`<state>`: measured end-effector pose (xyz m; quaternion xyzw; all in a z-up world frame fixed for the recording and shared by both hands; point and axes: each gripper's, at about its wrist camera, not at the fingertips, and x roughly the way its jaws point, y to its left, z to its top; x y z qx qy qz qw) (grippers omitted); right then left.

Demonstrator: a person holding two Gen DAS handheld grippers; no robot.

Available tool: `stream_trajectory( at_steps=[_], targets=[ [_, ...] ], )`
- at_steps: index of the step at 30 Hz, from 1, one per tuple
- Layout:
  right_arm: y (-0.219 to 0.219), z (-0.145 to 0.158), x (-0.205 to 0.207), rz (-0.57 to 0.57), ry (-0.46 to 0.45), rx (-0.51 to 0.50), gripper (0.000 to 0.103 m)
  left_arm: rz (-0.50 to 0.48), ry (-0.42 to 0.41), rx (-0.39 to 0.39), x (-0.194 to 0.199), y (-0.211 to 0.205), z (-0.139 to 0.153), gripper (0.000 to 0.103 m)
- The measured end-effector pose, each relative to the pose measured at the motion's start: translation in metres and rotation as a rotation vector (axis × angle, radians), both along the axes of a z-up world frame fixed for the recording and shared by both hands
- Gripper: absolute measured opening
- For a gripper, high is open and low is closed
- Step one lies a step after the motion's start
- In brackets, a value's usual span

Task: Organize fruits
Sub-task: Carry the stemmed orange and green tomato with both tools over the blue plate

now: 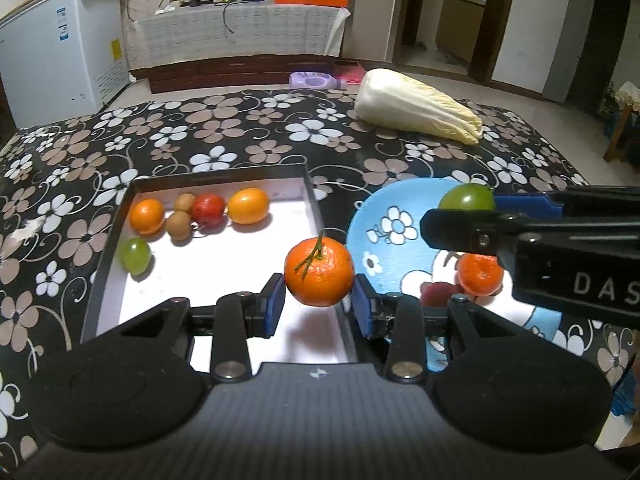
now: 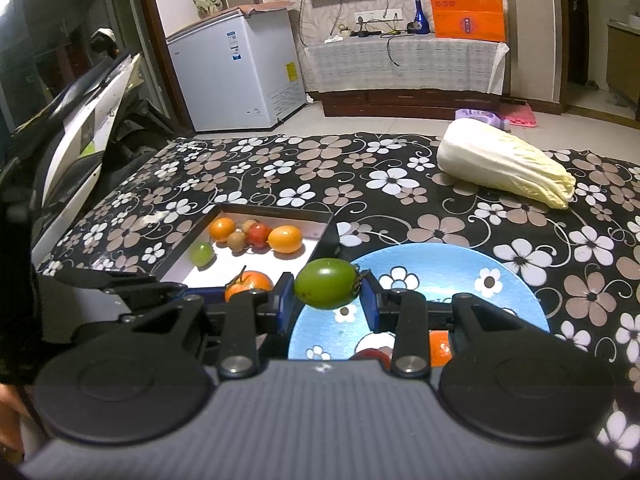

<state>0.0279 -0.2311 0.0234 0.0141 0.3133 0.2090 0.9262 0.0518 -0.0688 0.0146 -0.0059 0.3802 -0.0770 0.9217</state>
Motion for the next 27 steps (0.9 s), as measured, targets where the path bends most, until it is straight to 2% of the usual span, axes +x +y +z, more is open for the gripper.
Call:
stream_trajectory(
  at_steps=[14, 27],
  targets=[
    [-0.018, 0.000, -0.001, -0.030, 0.000, -0.002, 0.038, -0.035, 0.008, -0.004, 0.001, -0.014, -0.004, 0.042],
    [-0.043, -0.008, 0.001, -0.103, 0.024, -0.035, 0.038, -0.073, 0.002, 0.002, -0.003, -0.026, -0.006, 0.043]
  ],
)
